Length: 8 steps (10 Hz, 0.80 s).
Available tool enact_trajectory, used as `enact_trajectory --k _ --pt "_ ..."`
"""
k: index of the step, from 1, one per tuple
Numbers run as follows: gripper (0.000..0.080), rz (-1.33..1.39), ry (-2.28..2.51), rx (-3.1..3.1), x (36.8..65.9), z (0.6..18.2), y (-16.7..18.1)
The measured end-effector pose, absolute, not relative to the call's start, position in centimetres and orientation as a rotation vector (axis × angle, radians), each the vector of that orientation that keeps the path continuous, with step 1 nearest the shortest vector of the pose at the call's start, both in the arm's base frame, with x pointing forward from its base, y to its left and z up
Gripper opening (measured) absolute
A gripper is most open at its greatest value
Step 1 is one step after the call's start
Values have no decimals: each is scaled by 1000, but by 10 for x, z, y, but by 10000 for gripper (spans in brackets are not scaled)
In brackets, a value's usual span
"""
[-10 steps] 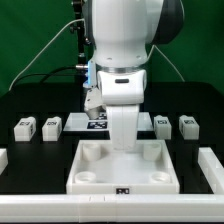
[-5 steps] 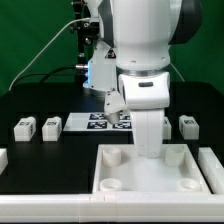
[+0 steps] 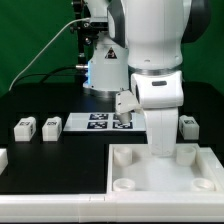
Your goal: Assemble one leg
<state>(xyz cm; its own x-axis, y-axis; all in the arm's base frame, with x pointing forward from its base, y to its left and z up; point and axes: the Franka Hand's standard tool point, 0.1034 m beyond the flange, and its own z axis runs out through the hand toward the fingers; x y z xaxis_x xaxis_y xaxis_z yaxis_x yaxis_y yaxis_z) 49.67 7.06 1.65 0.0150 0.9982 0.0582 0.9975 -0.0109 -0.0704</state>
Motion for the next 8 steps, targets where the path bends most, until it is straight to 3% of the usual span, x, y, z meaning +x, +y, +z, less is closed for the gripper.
enact_trajectory --k 1,2,4,5,6,8 --pt "60 -13 -2149 -2179 496 17 70" --pt "161 -7 -2146 -2179 496 16 70" --pt "436 -7 -2145 -2180 496 16 70" --pt "436 -7 -2144 -2180 496 16 70" --pt "594 -7 -2144 -2180 496 16 70" --pt "634 -7 -2144 -2180 496 16 69"
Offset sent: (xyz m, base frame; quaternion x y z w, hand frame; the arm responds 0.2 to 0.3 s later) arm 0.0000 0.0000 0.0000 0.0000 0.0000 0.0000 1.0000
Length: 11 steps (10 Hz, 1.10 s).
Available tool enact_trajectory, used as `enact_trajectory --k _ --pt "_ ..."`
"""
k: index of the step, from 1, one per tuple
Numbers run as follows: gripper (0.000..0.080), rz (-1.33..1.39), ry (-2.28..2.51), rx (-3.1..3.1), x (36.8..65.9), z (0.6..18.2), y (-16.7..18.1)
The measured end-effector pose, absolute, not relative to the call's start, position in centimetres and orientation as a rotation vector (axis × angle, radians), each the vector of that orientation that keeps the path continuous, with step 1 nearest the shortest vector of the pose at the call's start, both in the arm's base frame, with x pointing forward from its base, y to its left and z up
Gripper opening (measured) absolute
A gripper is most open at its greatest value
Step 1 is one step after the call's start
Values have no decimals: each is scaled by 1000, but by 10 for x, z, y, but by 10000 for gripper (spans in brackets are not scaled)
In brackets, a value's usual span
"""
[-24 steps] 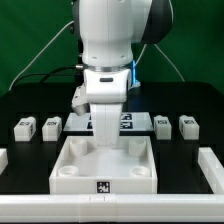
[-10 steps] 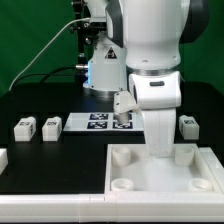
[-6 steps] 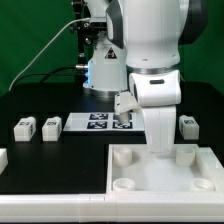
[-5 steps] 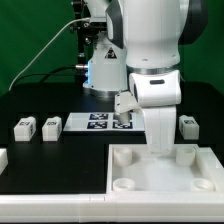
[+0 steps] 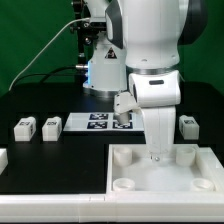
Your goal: Assemble one leg
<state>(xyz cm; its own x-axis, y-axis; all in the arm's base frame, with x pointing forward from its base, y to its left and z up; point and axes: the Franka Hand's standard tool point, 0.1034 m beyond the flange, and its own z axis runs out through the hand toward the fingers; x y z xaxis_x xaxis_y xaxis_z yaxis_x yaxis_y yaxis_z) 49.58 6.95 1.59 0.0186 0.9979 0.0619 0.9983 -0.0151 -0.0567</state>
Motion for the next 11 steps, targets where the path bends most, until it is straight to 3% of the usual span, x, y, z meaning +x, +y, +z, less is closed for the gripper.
enact_trajectory --k 6,9,11 --pt "649 -11 -2126 -2203 497 19 69" --pt "649 -41 -1975 -2391 500 56 83" --pt "649 -26 -1635 -2626 493 57 105"
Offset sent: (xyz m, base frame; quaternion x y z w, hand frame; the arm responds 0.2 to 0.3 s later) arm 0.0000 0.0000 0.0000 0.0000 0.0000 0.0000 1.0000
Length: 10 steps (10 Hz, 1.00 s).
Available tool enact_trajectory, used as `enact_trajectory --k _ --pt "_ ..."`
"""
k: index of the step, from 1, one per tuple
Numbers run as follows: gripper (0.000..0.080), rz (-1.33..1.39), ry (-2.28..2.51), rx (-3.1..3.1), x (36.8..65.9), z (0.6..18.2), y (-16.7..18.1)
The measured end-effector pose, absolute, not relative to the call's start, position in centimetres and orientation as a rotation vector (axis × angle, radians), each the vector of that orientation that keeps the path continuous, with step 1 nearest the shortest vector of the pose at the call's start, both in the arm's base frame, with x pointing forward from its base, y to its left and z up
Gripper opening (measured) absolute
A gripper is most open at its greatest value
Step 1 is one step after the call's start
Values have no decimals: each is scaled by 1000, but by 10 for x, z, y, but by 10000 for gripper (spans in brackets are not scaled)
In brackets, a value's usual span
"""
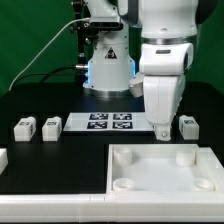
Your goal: Assemble one leg
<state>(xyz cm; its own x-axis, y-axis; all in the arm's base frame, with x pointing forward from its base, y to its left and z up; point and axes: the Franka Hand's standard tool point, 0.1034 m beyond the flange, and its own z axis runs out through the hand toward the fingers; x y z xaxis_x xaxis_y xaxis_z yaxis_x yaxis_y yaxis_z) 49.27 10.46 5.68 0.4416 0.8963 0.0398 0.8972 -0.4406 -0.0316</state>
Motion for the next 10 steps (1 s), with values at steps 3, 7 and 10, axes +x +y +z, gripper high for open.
enact_trajectory --k 3,7,10 --pt "649 -13 -1138 -2863 486 58 134" --pt "649 -9 -361 -3026 486 60 161" --pt "649 37 -279 -3033 484 60 162"
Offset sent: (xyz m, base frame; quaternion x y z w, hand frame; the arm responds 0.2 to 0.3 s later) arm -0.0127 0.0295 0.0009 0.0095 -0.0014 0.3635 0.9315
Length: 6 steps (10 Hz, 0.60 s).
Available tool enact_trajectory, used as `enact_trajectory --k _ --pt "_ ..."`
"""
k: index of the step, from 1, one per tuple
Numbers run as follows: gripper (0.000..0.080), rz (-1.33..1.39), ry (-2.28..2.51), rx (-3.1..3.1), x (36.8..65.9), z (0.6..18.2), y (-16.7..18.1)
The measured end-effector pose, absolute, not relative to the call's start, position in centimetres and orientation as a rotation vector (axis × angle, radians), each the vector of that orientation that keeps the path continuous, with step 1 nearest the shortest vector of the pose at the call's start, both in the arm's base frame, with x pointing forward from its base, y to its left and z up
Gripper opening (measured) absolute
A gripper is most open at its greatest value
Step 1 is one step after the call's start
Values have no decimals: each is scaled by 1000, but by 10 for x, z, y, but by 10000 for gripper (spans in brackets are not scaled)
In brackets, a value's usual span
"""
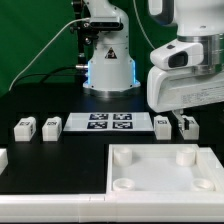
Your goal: Assemble one leg
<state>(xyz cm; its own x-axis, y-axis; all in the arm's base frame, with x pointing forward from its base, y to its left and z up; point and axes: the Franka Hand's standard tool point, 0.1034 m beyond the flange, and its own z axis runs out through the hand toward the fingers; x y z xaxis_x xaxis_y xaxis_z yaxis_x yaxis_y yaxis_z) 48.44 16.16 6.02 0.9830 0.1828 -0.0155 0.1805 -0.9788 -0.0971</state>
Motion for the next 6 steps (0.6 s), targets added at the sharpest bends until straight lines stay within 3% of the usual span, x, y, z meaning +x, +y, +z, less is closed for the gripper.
enact_trajectory --k 1,3,6 --pt "649 55 -263 -3035 482 59 161" --pt "649 469 -132 -3047 448 52 158" --pt "649 911 -87 -2962 430 44 161"
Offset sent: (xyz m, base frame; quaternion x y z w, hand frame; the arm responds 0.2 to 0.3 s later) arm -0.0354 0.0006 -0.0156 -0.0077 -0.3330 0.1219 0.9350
